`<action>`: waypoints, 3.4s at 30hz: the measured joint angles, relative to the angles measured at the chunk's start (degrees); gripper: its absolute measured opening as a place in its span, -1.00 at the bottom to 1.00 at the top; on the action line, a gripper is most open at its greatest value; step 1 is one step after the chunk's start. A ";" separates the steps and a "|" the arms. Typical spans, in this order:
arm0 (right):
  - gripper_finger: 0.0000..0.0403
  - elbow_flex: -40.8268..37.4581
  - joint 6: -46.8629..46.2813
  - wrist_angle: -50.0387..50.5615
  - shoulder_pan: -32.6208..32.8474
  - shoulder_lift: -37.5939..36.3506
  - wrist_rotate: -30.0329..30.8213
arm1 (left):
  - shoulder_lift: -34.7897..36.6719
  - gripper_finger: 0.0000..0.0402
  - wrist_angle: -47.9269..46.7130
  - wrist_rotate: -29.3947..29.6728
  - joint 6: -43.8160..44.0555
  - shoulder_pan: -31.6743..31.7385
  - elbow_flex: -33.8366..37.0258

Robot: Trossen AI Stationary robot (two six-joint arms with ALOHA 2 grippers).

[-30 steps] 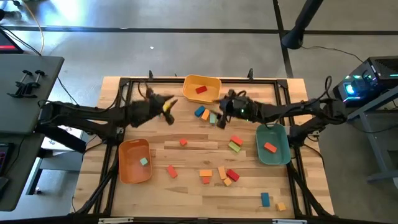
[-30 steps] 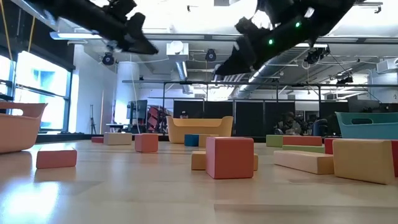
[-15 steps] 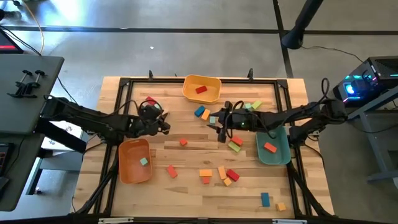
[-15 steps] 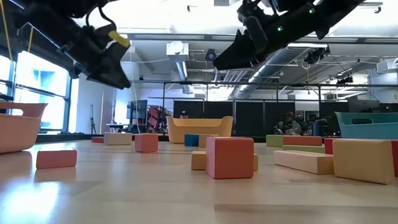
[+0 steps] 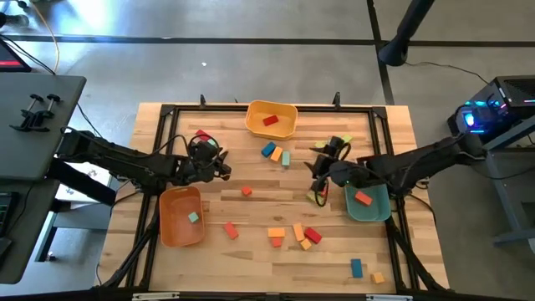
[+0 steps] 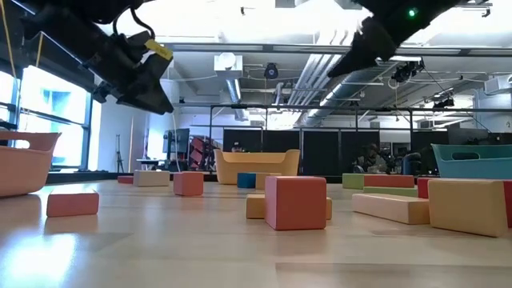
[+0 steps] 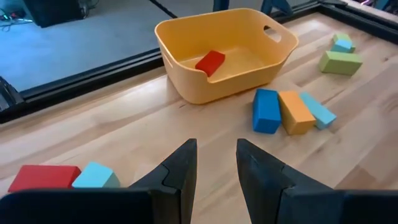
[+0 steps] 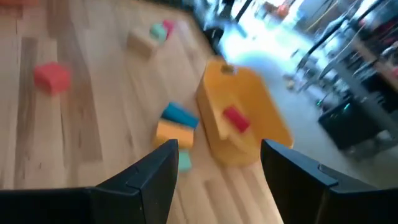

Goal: Sort blocks by size
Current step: Put the light blue square block into the orange bin

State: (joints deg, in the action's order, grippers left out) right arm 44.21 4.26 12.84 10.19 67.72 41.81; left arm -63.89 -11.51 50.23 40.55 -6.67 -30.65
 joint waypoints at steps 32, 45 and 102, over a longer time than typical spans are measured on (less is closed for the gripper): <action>0.11 -0.04 17.34 26.06 -44.60 8.09 -36.11 | 0.00 -0.51 7.10 1.55 -12.88 3.08 0.00; 0.11 0.20 28.86 19.96 -44.78 18.76 -33.74 | 0.00 -0.51 7.11 2.45 -13.78 5.24 0.00; -0.36 -0.39 9.69 -1.53 -43.31 -1.32 -74.21 | -7.86 -0.62 40.77 -29.69 -65.09 -2.33 -1.52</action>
State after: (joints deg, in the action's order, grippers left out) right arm 43.82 13.95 11.30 -33.12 66.40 -32.40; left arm -71.75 29.27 20.54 -24.55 -9.00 -32.18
